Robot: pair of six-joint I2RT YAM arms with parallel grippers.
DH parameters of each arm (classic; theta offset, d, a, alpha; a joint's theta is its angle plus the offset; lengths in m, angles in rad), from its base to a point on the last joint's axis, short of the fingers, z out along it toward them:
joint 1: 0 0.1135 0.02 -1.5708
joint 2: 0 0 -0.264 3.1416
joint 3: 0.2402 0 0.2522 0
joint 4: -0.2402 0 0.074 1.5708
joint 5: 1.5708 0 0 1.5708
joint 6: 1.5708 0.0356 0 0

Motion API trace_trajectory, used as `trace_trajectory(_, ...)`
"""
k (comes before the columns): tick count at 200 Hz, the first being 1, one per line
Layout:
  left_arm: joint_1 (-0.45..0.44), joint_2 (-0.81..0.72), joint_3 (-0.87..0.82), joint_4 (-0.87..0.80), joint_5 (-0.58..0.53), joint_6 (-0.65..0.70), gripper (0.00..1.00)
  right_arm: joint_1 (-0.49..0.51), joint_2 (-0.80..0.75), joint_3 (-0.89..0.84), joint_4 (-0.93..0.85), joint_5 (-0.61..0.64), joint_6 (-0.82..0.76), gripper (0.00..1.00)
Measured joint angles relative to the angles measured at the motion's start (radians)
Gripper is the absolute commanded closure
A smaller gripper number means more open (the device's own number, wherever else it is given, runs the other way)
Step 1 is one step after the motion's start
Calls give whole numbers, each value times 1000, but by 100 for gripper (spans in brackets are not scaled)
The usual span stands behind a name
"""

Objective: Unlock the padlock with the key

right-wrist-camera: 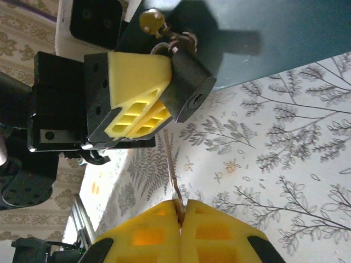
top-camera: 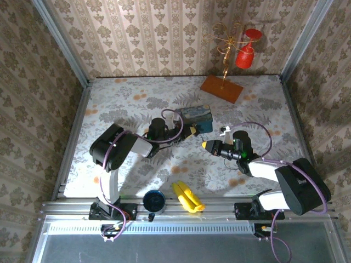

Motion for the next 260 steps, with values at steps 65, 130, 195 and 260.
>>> trace_trajectory(65, -6, -6, -5, -204, -76, 147, 71, -3, -91, 0, -172, 85, -23, 100)
trace_trajectory(130, -61, -91, 71, -515, -252, 312, 22, -3, -233, 0, -302, 134, -29, 100)
trace_trajectory(195, -222, -107, 308, -1037, -652, 533, 25, -3, -269, 0, -351, 152, -29, 100)
trace_trajectory(260, -243, 10, 472, -1237, -803, 584, 18, -3, -272, 0, -364, 151, -44, 100)
